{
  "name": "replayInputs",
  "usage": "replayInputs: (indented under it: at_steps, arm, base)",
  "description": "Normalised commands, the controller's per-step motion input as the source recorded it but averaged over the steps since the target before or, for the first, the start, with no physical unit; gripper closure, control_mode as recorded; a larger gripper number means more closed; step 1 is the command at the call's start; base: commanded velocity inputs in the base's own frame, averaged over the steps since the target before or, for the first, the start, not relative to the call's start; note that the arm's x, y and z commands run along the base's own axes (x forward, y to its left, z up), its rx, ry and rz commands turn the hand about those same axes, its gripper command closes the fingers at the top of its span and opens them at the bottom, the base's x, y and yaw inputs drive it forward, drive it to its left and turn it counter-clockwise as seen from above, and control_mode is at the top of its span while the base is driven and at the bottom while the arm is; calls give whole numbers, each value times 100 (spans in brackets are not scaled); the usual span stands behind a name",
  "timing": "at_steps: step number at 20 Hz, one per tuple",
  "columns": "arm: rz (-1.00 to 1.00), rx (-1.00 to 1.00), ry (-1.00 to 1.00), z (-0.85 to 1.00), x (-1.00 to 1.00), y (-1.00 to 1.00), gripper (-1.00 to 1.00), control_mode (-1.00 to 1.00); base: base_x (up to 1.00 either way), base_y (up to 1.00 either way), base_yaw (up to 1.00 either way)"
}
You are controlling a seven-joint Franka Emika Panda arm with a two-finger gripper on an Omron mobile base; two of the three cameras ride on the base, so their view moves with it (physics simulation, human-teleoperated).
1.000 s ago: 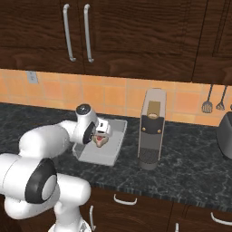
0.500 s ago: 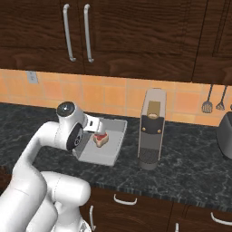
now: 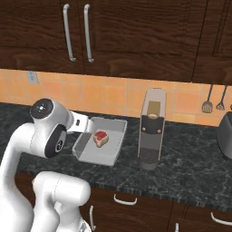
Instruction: Place one carrot and one steak in each tupperware on the nearby counter, to pack two identical lunches.
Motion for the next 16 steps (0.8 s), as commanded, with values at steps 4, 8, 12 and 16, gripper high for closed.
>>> replayInputs:
  at_steps: [4,8,12,16]
  arm:
    - [0,0,0,73,-77,0,-100,-100]
    - [0,0,0,67,-80,0,-100,-100]
    - [0,0,0,16,-42,0,-100,100]
    - [0,0,0,0,0,0,-100,100]
  base:
    - [0,0,0]
    - [0,0,0]
    - [-50,-9,0]
    - [-100,-63,-7]
